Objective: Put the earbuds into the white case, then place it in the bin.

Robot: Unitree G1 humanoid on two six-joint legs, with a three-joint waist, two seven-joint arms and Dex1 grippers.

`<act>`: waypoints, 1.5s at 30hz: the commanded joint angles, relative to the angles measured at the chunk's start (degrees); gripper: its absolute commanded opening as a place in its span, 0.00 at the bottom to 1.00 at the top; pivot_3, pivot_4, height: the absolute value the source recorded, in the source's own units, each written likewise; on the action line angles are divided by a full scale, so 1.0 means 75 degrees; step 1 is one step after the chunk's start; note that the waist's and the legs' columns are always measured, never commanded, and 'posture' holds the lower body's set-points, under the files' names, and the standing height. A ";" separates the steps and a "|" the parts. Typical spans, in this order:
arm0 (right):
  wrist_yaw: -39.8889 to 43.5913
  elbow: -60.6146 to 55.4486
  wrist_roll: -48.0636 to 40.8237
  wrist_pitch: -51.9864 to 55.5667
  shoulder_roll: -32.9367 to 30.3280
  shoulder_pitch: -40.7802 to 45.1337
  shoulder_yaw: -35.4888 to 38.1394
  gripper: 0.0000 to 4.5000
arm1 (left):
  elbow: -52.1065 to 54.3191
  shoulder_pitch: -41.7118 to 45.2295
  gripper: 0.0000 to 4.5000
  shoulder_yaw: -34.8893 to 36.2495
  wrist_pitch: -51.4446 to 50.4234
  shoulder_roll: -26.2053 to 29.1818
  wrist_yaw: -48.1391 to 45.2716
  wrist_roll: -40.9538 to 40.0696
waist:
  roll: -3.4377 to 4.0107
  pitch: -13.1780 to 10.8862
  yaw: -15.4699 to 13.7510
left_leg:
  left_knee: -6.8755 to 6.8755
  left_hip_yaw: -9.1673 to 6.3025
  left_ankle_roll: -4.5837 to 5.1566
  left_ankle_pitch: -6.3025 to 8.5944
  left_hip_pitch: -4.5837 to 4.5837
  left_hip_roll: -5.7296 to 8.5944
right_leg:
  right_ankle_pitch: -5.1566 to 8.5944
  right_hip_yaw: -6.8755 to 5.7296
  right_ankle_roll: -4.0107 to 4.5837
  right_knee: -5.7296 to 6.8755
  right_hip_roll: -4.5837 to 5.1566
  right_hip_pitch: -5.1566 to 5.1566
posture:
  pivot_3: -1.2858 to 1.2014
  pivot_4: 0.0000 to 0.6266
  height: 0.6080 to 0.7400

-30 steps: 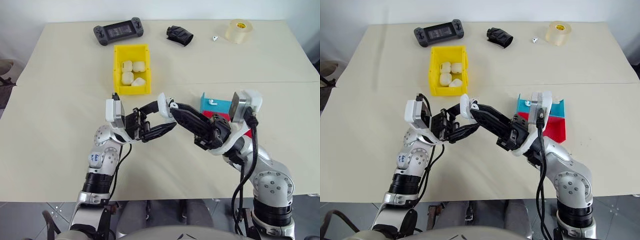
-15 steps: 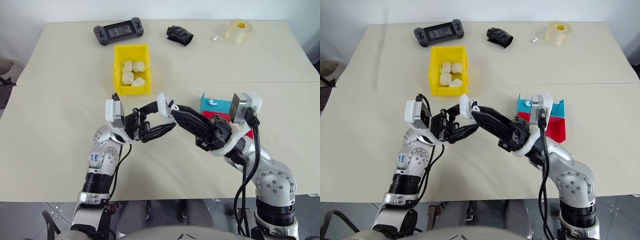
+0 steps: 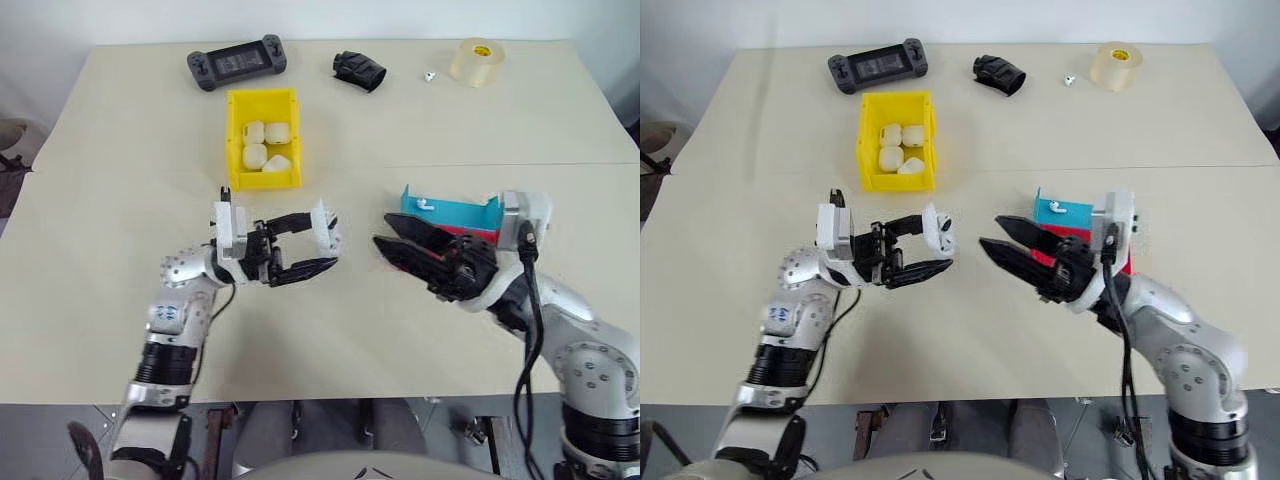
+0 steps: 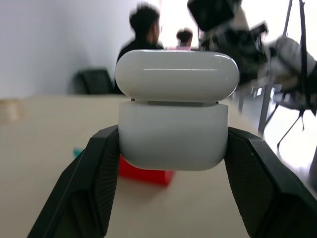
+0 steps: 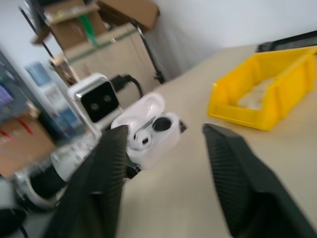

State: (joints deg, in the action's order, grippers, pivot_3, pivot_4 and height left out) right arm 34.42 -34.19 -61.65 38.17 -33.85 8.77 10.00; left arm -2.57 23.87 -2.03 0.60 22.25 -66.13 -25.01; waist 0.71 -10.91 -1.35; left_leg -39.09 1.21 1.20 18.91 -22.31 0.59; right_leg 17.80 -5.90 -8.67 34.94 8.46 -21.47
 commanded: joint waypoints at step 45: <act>0.0845 0.0221 0.2372 -0.1122 -0.0240 -0.1183 0.1064 0.99 | -0.3260 0.3547 0.62 0.0967 -0.0588 -0.0305 0.5523 0.2452 | -0.0034 -0.0007 -0.0105 | -0.0007 0.0051 -0.0005 -0.0003 0.0000 0.0008 | -0.0001 -0.0008 -0.0003 0.0012 0.0004 0.0001 | 0.52 0.24 1.00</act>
State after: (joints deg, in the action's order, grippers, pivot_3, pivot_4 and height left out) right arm 41.50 -29.93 -43.83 31.18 -35.85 -0.50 17.17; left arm -22.21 47.39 5.16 -6.85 19.99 -25.16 -7.48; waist 0.45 -10.97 -2.14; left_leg -39.14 1.65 1.16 18.86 -22.31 0.66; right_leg 17.79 -5.98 -8.69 35.00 8.49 -21.46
